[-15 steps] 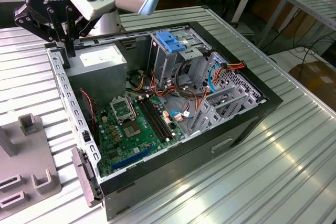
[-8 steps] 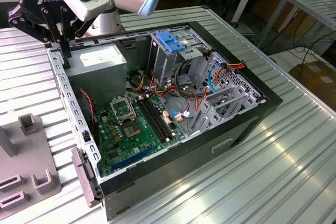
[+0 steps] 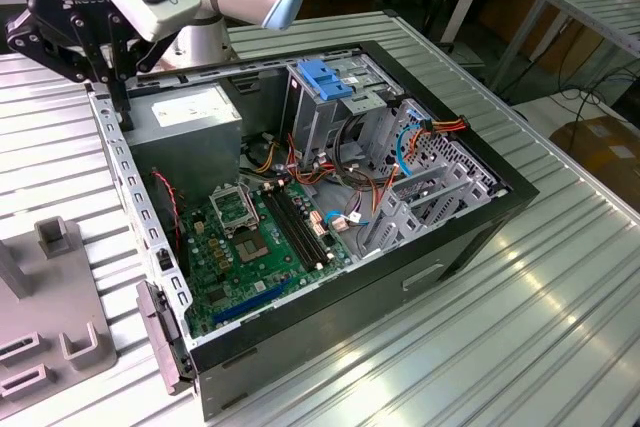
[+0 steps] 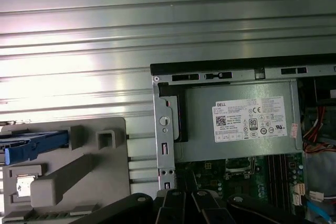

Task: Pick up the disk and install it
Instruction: 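Reach for the disk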

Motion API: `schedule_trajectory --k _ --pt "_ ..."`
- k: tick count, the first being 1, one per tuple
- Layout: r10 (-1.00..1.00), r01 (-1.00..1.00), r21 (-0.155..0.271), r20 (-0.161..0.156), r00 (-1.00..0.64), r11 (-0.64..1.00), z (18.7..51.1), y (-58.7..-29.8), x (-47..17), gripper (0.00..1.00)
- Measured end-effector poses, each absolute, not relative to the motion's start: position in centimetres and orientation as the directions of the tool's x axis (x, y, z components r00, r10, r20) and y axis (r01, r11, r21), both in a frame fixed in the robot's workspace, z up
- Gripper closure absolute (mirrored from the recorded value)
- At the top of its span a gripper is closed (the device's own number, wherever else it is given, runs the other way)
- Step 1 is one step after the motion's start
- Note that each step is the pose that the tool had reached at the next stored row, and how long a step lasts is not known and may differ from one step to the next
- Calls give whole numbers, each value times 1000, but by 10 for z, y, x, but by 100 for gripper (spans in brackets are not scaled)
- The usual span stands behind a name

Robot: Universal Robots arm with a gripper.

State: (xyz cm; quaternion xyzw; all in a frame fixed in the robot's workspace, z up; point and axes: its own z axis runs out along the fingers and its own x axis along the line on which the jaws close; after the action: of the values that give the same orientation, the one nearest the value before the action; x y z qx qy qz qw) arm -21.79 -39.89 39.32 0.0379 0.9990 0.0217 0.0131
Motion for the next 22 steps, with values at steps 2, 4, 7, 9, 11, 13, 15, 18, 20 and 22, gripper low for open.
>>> schedule_trajectory --k 2,4,7,9,11,13,15,18,20,22 --pt "76 75 44 -24 -997 996 393 -399 -220 90" --pt "76 75 44 -24 -997 996 393 -399 -222 90" --pt "76 75 44 -24 -997 996 393 -399 -225 90" --pt "76 75 44 -24 -997 996 393 -399 -226 90" --pt "76 75 44 -24 -997 996 393 -399 -228 90" --pt "76 75 44 -24 -997 996 393 -399 -230 90" --pt "76 75 44 -24 -997 996 393 -399 -231 90" --pt "76 75 44 -24 -997 996 393 -399 -233 90" --pt "76 75 44 -24 -997 996 393 -399 -234 90" --pt "76 75 44 -24 -997 996 393 -399 -236 90"
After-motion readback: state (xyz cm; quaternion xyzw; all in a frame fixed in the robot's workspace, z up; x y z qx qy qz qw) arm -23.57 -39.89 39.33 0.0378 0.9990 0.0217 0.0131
